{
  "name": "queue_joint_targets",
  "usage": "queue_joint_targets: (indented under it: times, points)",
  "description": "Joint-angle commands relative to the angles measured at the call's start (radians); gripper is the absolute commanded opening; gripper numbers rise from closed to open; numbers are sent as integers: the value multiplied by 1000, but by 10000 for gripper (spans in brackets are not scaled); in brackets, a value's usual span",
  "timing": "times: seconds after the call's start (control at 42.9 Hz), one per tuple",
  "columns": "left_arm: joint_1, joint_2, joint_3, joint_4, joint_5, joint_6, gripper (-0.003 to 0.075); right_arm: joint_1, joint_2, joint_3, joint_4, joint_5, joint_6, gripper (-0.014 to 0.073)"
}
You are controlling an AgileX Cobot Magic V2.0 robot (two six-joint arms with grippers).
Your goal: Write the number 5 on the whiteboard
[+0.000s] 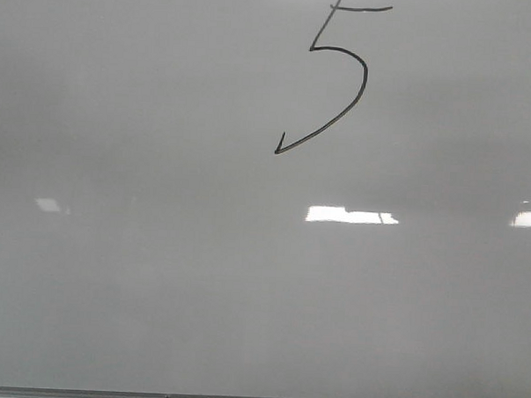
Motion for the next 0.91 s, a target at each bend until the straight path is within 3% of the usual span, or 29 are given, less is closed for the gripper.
queue_joint_targets:
  times: [0.0,0.14,0.419,0.513,0.722,0.886]
  points:
    - [-14,-75,-18,-10,-73,-8,476,-6,-3,-27,22,-54,-4,-61]
    - [-20,-249,66,-10,-57,-8,472,-6,-3,-27,22,-63,-4,-61]
    - [-134,-618,252,-18,-63,-8,470,-6,-3,-27,24,-83,-4,-61]
    - [-183,-761,300,-29,-63,-8,428,-6,-6,-27,25,-103,-3,-61]
    - [-293,-1041,388,-42,-52,-8,192,-6,-60,-21,25,-193,-2,-60]
    - [-359,-1209,435,-62,37,-8,-22,-6,-161,55,27,-295,0,-60]
